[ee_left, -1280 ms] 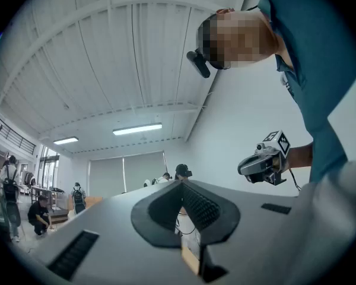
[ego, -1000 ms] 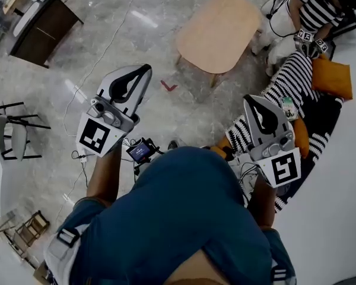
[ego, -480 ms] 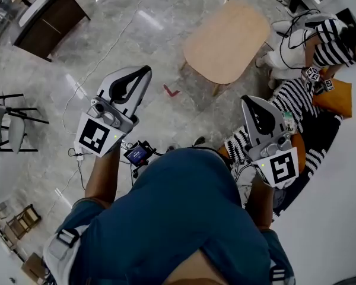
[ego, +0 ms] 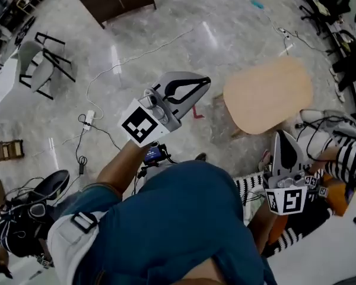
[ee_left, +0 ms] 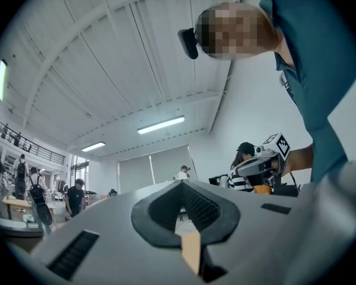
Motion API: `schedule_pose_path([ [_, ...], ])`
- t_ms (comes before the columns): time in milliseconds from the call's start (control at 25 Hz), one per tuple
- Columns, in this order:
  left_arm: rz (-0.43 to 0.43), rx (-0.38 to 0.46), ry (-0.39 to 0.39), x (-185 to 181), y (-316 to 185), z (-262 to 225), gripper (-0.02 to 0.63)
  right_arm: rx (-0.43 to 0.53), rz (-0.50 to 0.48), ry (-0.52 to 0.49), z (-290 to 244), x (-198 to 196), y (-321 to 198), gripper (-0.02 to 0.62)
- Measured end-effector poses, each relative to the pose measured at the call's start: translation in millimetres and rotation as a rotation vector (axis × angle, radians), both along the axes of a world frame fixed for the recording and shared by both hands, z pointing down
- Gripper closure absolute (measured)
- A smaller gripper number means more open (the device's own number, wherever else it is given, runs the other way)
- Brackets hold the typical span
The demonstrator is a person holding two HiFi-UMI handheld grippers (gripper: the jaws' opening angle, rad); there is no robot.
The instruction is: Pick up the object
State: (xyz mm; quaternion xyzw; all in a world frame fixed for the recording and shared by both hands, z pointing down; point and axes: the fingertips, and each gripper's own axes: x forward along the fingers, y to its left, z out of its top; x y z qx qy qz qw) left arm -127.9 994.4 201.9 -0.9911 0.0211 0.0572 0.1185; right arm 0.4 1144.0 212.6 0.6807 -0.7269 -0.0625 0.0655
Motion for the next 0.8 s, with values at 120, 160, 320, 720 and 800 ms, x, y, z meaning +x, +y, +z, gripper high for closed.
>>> schedule_pose_path([
  [120, -0.074, -0.011, 0.020, 5, -10, -10, 0.601, 0.001, -0.065, 0.002, 0, 18, -23, 0.581],
  [160, -0.098, -0.017, 0.030, -3, -15, -10, 0.601, 0.005, -0.091, 0.002, 3, 13, -33, 0.581],
  [320, -0.195, -0.018, 0.033, -41, -37, 4, 0.601, 0.025, -0.208, 0.009, 20, -16, -76, 0.581],
  [720, -0.274, -0.040, 0.008, -64, -95, 13, 0.602, 0.027, -0.266, 0.014, 24, -26, -143, 0.581],
  [800, -0.258, -0.042, 0.004, -71, -116, 18, 0.601, 0.033, -0.251, 0.009, 24, -36, -162, 0.581],
])
